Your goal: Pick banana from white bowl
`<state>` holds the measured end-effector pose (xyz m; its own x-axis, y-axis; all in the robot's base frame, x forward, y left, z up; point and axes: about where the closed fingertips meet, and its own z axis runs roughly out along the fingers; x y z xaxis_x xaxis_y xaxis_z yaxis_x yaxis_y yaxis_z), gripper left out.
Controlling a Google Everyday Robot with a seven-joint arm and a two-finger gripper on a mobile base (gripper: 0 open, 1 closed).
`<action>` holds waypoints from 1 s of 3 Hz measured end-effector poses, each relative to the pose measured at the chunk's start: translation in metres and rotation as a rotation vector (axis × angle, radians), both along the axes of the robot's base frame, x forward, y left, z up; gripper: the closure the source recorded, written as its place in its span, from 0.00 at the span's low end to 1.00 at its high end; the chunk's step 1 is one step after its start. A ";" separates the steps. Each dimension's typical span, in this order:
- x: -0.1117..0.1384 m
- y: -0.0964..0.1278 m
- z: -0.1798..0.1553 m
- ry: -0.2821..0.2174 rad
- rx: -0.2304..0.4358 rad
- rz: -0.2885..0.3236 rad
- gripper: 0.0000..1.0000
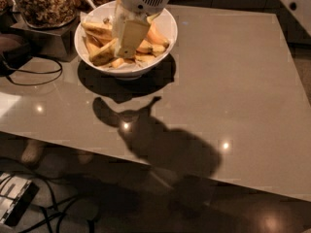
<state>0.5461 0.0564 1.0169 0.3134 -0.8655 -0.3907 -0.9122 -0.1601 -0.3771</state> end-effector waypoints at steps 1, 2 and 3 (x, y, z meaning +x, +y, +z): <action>-0.005 0.009 -0.004 0.015 0.008 0.029 1.00; -0.025 0.029 -0.004 0.038 0.057 0.084 1.00; -0.037 0.044 0.006 0.032 0.068 0.121 1.00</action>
Offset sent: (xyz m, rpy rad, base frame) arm -0.0519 0.0555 -0.0017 0.1298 0.0766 0.1564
